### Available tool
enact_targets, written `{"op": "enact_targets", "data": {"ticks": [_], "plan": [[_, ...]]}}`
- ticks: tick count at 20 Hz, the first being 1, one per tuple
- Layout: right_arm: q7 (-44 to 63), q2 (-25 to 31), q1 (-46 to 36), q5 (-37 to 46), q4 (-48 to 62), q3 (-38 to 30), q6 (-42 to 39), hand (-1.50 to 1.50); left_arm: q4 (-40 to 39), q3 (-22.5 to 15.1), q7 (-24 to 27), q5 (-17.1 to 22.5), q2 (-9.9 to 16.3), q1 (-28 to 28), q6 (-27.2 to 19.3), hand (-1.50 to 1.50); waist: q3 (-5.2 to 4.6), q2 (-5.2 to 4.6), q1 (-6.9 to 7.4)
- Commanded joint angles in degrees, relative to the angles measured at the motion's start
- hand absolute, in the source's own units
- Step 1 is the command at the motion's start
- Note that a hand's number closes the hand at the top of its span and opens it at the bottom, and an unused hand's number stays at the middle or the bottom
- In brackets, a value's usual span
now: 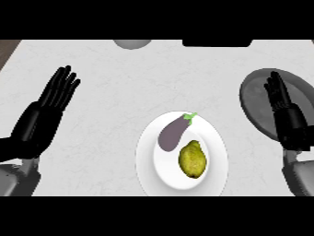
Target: Pick the pear from the plate and place it in the pan
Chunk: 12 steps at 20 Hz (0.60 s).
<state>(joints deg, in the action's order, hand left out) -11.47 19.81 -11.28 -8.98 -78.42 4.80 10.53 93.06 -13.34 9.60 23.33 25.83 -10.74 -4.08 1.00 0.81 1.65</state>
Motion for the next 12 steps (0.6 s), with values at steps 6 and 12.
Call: {"op": "enact_targets", "data": {"ticks": [6, 12], "plan": [[-1.8, -8.2, -11.2, -10.0, -0.3, 2.2, -11.5, 1.50, -5.4, -2.8, -13.1, 3.2, -3.6, 3.6, -2.7, 0.00, -0.87, -1.32, -0.21], [-17.1, -13.0, -3.8, 3.6, 3.9, 0.9, 7.9, -1.50, -3.3, -5.9, -18.3, 3.5, -6.9, 4.5, -4.3, 0.00, -0.89, -0.84, -1.45]]}}
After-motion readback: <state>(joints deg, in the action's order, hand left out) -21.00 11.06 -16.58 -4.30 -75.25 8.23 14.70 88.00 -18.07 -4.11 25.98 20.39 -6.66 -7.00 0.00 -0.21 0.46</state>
